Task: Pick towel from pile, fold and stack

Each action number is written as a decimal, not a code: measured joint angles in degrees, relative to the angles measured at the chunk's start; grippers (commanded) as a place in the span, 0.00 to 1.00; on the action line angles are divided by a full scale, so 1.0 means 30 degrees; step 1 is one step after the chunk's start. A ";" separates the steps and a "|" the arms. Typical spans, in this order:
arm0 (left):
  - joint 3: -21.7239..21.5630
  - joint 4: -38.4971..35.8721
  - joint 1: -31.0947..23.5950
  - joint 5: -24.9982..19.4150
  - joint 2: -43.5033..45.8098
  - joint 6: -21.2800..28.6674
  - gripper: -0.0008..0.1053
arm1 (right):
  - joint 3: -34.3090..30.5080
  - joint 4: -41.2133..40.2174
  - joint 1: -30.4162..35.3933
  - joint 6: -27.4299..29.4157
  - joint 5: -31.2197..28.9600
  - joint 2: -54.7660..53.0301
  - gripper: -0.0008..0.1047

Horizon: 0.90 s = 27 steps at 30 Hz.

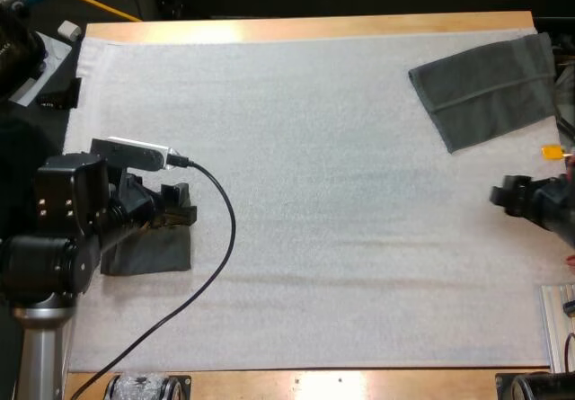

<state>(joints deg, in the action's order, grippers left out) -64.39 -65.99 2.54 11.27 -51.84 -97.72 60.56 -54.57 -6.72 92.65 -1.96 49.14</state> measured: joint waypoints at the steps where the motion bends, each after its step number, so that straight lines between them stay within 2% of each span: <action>1: 0.0000 0.0000 0.0000 -0.0058 0.0134 0.0044 0.59 | -0.0005 -0.0275 0.0564 0.0105 0.0070 -0.0016 0.61; 4: 0.0000 -0.0118 0.0040 -0.0181 0.0580 0.0253 0.59 | -0.0034 -0.0835 0.2017 0.0464 0.0038 -0.0428 0.61; 8: 0.0000 -0.0341 0.0029 -0.0368 0.1596 0.0448 0.59 | -0.0034 -0.1594 0.2772 0.1058 -0.0030 -0.1425 0.61; 21: 0.0000 -0.1338 0.0029 -0.0705 0.5623 0.0775 0.58 | -0.0034 -0.3050 0.2534 0.2087 -0.0231 -0.5165 0.61; 22: 0.0000 -0.1546 0.0029 -0.0764 0.6690 0.0823 0.59 | -0.0034 -0.3562 0.2368 0.2190 -0.0231 -0.6259 0.61; 27: 0.0355 -0.1560 0.0029 -0.0848 0.7259 0.0823 0.59 | -0.0082 -0.3663 0.2429 0.2209 -0.0231 -0.6263 0.61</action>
<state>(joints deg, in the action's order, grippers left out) -63.32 -70.67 2.63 8.73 -30.06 -95.25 60.31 -65.56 0.56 99.28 -2.66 30.35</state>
